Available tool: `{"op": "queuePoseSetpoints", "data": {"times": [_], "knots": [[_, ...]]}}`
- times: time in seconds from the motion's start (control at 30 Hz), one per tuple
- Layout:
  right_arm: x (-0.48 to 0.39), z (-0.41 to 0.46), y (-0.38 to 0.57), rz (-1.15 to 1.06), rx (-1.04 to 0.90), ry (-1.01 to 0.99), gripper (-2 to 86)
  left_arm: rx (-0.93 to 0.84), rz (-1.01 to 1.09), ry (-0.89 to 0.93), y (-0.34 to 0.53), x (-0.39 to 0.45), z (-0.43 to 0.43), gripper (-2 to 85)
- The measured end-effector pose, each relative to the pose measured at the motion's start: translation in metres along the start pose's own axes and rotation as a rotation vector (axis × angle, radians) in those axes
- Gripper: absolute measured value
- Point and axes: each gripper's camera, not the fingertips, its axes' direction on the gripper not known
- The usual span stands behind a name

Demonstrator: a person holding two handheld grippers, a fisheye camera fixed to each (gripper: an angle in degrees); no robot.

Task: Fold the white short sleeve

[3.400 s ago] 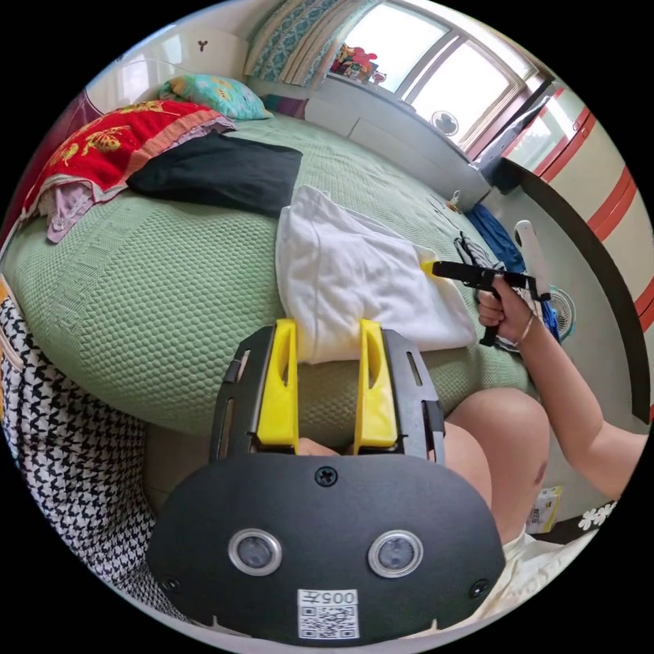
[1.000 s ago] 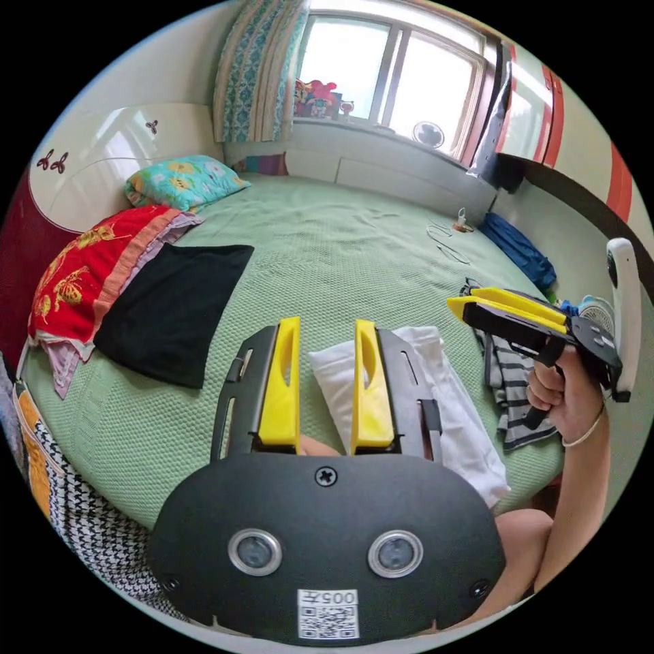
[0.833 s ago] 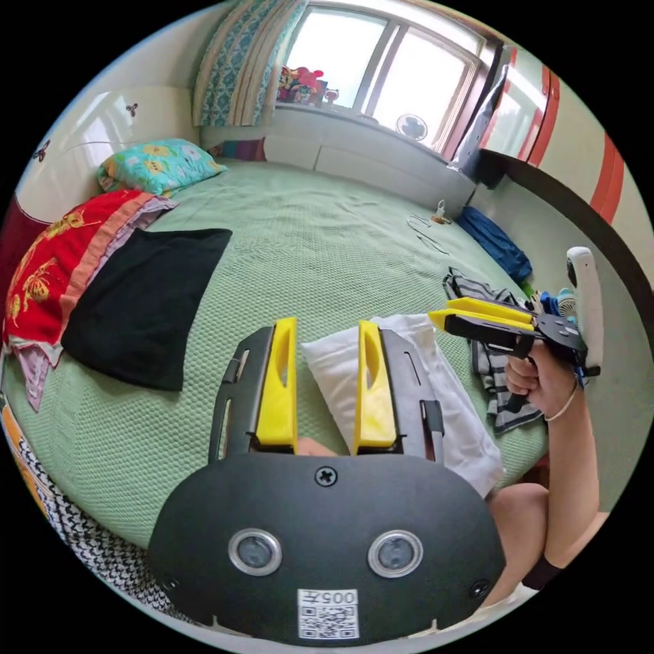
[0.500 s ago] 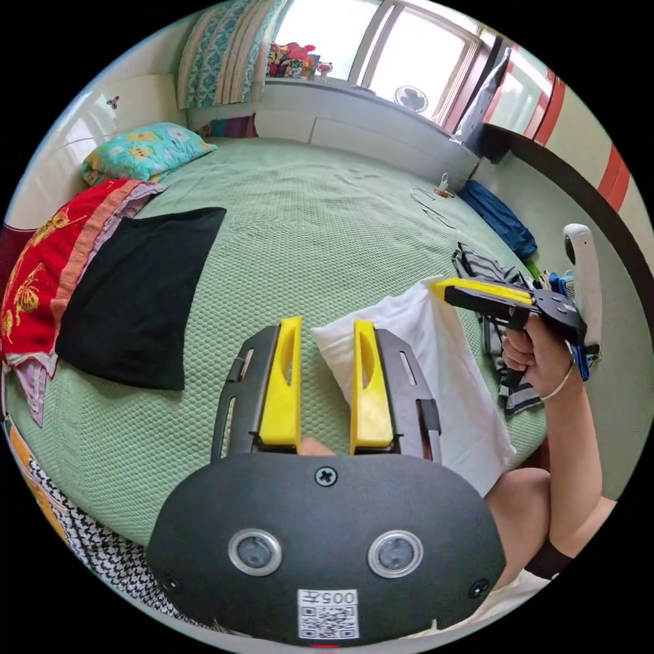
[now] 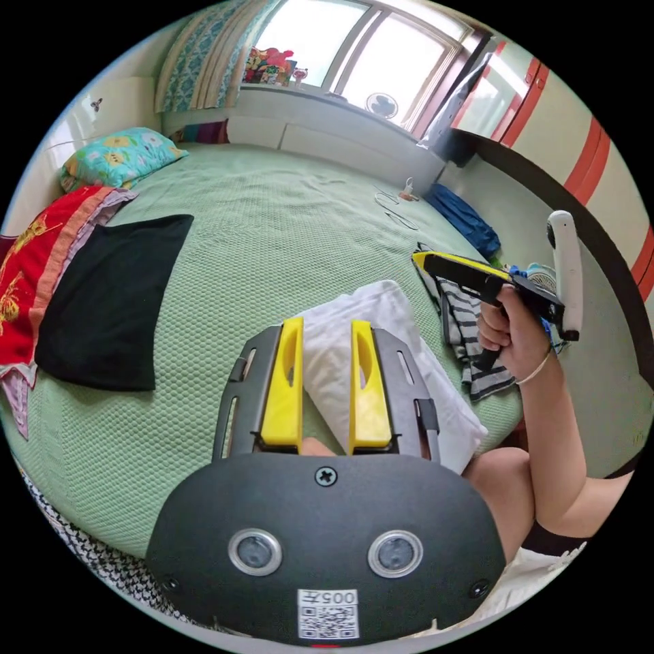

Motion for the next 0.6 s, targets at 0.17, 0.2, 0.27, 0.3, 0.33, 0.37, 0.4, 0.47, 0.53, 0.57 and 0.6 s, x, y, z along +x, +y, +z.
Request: {"op": "queuePoseSetpoints", "data": {"times": [0.17,0.2,0.27,0.3,0.33,0.37,0.4,0.47,0.53,0.57,0.6], "knots": [[-0.020,0.015,0.015,-0.128,-0.175,-0.201,-0.6,-0.124,0.041,-0.121,-0.022,0.012,0.050,10.1],[-0.023,0.029,0.017,-0.129,-0.251,-0.246,-1.0,-0.131,0.032,-0.117,-0.023,0.009,0.055,10.1],[-0.024,0.054,0.021,-0.102,-0.341,-0.232,-1.2,-0.137,-0.045,-0.036,-0.026,-0.006,0.069,10.1],[-0.023,0.067,0.024,-0.096,-0.351,-0.217,-1.3,-0.136,-0.069,-0.015,-0.027,-0.011,0.071,10.1],[-0.022,0.070,0.025,-0.092,-0.343,-0.232,-1.3,-0.134,-0.092,0.010,-0.030,-0.016,0.073,10.0],[-0.015,0.071,0.025,-0.054,-0.318,-0.274,-1.3,-0.122,-0.113,0.021,-0.031,-0.018,0.072,10.0],[-0.006,0.067,0.025,-0.002,-0.295,-0.310,-1.3,-0.115,-0.126,0.024,-0.032,-0.019,0.071,10.0],[0.004,0.049,0.027,0.041,-0.219,-0.315,-1.2,-0.051,-0.170,0.028,-0.033,-0.013,0.055,10.0],[0.011,0.026,0.033,0.036,-0.138,-0.268,-1.1,0.039,-0.160,-0.014,-0.030,-0.002,0.034,9.7],[0.013,0.011,0.041,0.029,-0.086,-0.194,-1.1,0.088,-0.144,-0.050,-0.028,0.006,0.023,9.3],[0.012,-0.003,0.051,0.014,-0.054,-0.115,-1.0,0.107,-0.131,-0.066,-0.026,0.010,0.020,9.2]]}}
